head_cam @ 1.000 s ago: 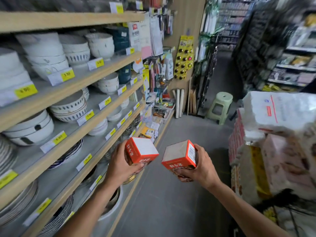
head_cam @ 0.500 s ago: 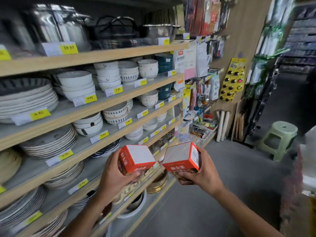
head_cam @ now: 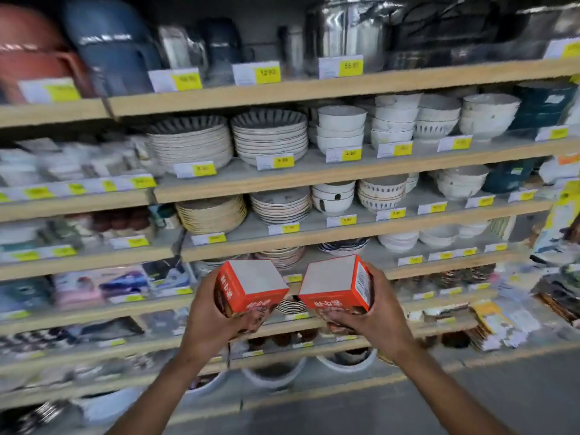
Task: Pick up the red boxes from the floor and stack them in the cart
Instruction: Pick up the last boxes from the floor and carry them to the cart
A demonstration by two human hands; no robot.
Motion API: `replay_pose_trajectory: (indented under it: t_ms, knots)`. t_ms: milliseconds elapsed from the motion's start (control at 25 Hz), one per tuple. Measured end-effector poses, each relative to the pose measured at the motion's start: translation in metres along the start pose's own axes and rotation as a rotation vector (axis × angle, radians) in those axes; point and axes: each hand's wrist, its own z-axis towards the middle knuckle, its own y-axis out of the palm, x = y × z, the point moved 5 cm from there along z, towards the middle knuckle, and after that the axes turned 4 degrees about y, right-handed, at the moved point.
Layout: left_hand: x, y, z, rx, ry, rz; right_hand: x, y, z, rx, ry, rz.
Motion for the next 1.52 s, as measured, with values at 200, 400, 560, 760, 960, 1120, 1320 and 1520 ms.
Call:
replay_pose_trajectory:
  t_ms: [200,400,560,760,960,1120,1320,1520]
  knots:
    - [-0.029,-0.130,-0.037,0.231,-0.113,0.061,-0.060,0.125,0.017,-0.189,-0.129,0.071]
    - [-0.056,-0.281,-0.090,0.391,-0.161,0.197,-0.145,0.267,0.015,-0.351,-0.252,0.143]
    - [-0.077,-0.377,-0.141,0.515,-0.200,0.290,-0.197,0.375,-0.001,-0.468,-0.283,0.188]
    - [-0.094,-0.477,-0.216,0.689,-0.253,0.400,-0.269,0.503,-0.040,-0.669,-0.392,0.285]
    - [-0.099,-0.539,-0.281,0.875,-0.347,0.459,-0.316,0.604,-0.078,-0.864,-0.430,0.348]
    - [-0.106,-0.569,-0.313,1.010,-0.410,0.512,-0.347,0.677,-0.095,-0.998,-0.497,0.429]
    - [-0.112,-0.606,-0.318,1.159,-0.465,0.582,-0.380,0.764,-0.099,-1.133,-0.523,0.474]
    - [-0.121,-0.643,-0.299,1.329,-0.524,0.658,-0.420,0.844,-0.091,-1.287,-0.562,0.503]
